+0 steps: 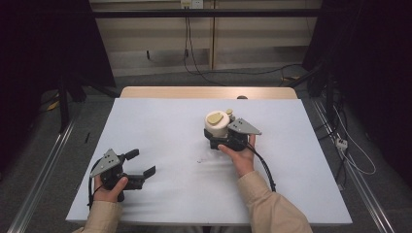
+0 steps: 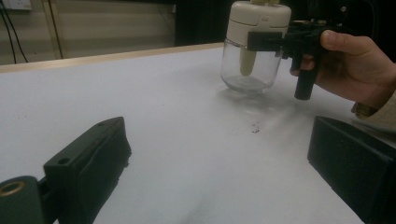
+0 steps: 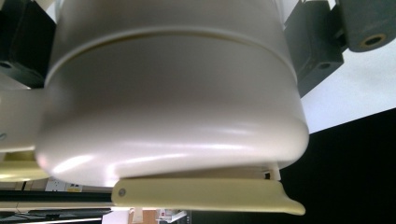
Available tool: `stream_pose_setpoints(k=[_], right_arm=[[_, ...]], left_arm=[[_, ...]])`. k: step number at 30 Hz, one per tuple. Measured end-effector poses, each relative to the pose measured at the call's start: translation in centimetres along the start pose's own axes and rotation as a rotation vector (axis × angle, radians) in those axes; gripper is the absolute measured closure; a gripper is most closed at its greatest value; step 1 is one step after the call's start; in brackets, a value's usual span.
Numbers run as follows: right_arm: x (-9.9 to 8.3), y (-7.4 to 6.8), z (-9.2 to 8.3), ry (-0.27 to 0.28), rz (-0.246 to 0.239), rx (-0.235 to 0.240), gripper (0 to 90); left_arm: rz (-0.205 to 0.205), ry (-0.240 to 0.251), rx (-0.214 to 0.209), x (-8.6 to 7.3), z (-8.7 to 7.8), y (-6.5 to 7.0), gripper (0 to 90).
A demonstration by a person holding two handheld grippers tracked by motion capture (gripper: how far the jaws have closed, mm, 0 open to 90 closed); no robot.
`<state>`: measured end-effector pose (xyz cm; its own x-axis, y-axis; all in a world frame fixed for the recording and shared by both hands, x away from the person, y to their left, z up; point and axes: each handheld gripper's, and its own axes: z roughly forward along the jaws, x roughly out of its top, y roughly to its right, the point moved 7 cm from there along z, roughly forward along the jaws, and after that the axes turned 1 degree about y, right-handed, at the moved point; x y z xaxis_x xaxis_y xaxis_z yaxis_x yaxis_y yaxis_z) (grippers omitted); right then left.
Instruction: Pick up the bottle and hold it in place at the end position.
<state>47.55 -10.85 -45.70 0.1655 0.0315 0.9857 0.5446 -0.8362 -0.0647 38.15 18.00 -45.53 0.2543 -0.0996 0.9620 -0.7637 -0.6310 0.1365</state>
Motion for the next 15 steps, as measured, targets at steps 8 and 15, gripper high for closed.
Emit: stream_pose_setpoints(k=[8, 15], right_arm=[[0.01, -0.05, 0.29, 0.000, -0.003, 0.000, 7.1], [-0.10, -0.50, 0.67, -0.006, -0.011, 0.010, 7.1]], left_arm=[[0.000, -0.002, 0.001, -0.04, 0.01, -0.03, 4.7], [-0.004, -0.001, 0.001, -0.04, -0.02, -0.02, 4.7]])
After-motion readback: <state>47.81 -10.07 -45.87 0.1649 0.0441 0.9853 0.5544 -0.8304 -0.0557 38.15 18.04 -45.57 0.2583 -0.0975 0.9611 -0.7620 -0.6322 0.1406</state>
